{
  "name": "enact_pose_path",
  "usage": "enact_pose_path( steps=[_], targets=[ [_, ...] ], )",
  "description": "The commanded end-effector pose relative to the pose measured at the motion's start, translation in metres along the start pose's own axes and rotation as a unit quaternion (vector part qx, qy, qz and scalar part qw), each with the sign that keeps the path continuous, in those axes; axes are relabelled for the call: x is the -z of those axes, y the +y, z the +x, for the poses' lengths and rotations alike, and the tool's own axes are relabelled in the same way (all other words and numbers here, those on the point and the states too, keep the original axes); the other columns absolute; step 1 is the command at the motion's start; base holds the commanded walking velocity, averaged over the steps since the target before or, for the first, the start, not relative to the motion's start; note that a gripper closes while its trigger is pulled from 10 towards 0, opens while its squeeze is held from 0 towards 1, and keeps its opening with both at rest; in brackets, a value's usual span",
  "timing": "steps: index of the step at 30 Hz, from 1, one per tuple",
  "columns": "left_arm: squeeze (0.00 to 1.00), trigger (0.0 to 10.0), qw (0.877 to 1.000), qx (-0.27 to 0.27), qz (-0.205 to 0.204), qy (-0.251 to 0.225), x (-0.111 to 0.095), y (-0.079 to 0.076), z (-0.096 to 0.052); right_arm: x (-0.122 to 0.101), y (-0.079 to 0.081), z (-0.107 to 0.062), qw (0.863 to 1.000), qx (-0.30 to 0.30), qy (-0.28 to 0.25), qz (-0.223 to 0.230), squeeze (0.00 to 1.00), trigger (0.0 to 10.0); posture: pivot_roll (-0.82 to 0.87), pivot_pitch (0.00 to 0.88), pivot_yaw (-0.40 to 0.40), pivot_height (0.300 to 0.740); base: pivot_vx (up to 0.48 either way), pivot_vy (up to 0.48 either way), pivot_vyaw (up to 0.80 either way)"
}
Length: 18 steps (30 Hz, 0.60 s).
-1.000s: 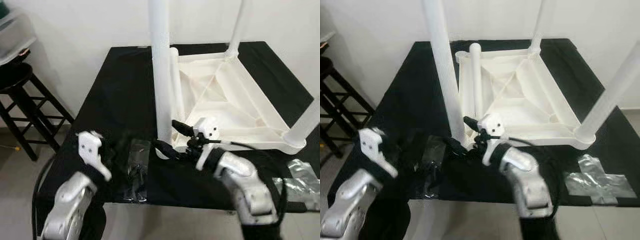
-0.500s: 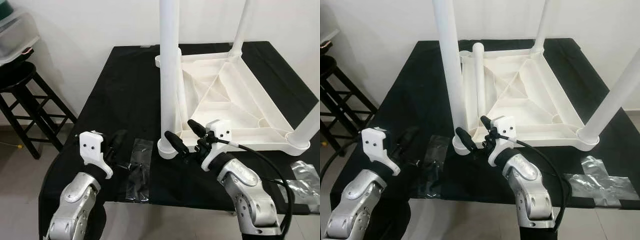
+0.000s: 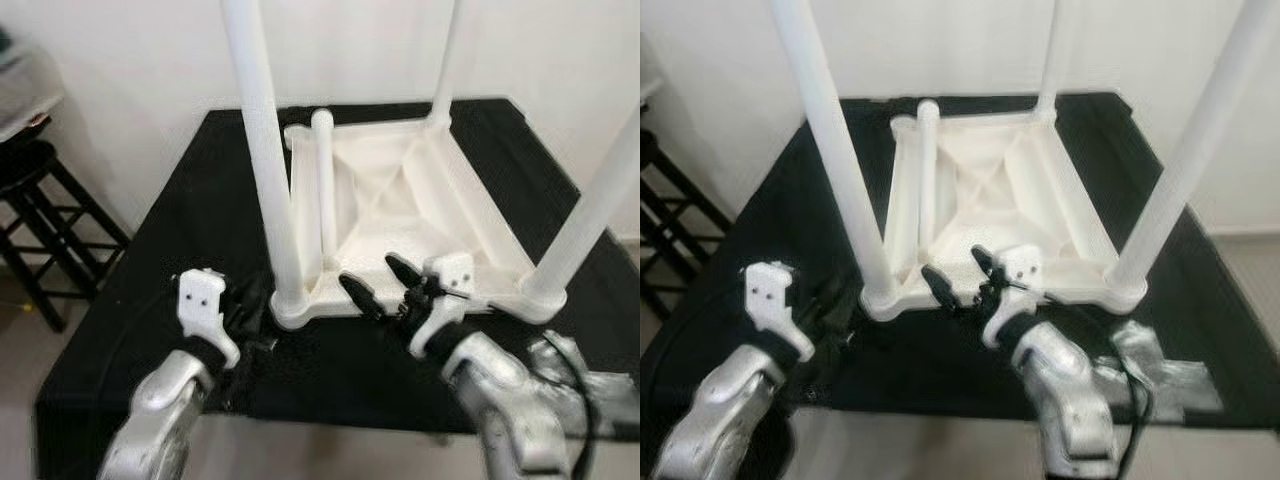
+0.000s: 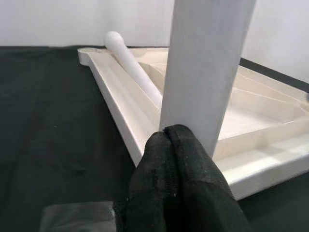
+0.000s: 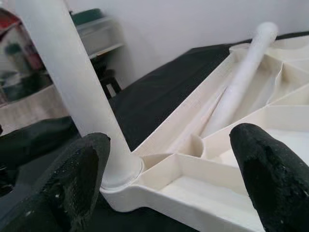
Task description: Building children table
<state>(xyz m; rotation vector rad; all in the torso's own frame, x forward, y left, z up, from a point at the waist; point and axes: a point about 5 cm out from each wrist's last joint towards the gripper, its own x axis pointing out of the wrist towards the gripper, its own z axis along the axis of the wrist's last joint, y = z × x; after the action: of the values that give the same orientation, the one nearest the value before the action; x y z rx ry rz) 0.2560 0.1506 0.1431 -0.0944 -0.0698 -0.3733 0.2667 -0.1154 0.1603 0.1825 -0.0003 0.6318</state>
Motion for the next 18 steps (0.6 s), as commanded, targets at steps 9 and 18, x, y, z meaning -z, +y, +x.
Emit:
enact_pose_path(
  steps=[9, 18],
  targets=[
    [0.00, 10.0, 1.000, 0.022, -0.005, 0.009, 0.004, -0.006, 0.002, 0.000, 0.008, -0.005, 0.997, -0.075, 0.009, 0.012, 0.00, 10.0, -0.04, 0.076, 0.027, 0.740, 0.000, -0.465, 0.00],
    [0.00, 10.0, 1.000, 0.022, -0.003, 0.011, 0.005, -0.005, 0.001, 0.002, 0.017, -0.018, 0.988, -0.152, 0.023, 0.005, 0.00, 10.0, -0.03, 0.069, 0.029, 0.740, 0.000, -0.465, 0.00]
  ],
)
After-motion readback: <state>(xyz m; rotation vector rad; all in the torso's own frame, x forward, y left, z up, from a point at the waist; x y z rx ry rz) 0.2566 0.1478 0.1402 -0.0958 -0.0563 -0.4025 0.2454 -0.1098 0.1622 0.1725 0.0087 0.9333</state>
